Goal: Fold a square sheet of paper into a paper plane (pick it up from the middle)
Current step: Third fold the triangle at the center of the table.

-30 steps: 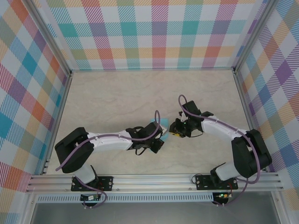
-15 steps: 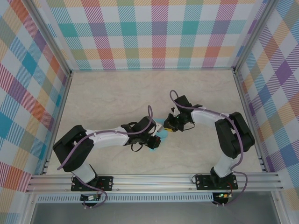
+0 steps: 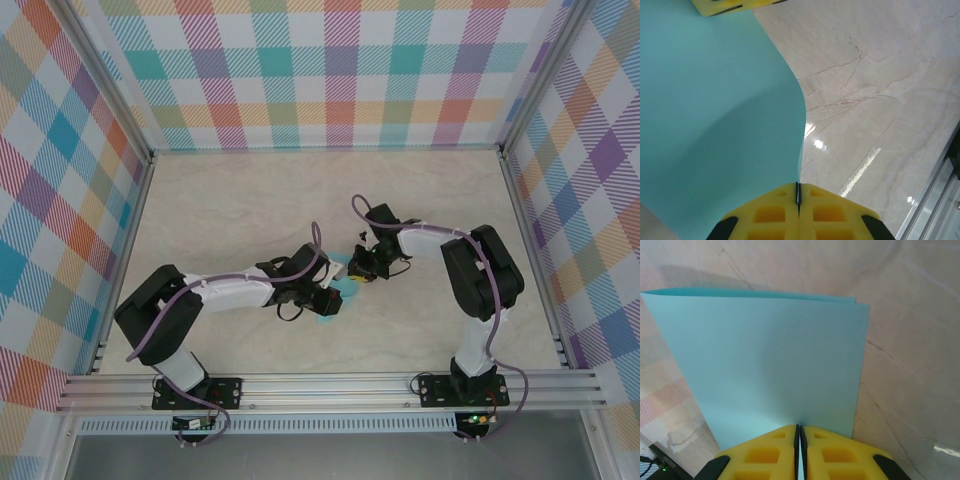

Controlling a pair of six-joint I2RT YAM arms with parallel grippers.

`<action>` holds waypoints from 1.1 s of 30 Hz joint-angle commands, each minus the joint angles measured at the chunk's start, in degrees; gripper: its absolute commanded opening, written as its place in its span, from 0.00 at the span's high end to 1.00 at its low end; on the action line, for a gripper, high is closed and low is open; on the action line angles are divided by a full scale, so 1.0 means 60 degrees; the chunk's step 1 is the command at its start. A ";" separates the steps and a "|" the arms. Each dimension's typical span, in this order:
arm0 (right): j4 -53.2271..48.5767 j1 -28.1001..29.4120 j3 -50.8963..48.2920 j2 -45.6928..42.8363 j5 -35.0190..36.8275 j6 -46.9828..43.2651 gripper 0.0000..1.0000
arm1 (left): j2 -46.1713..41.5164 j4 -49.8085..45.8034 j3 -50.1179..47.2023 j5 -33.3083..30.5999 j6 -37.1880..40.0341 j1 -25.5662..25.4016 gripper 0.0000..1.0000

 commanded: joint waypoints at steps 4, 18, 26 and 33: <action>-0.0632 -0.0019 0.0150 0.0368 0.0412 -0.1001 0.87 | 0.0364 -0.0559 0.0593 0.0257 0.0043 0.0313 1.00; -0.0932 -0.0021 0.0437 0.0368 0.0417 -0.1209 0.87 | 0.0663 -0.1327 0.0916 -0.0515 0.0204 0.0619 0.99; -0.0848 -0.0021 0.0291 0.0346 0.0359 -0.1087 0.87 | 0.0861 -0.1257 0.1103 -0.0735 0.0256 0.0644 0.98; -0.0898 -0.0019 0.0302 0.0339 0.0351 -0.1067 0.87 | 0.0938 -0.1304 0.1134 -0.0875 0.0323 0.0641 0.97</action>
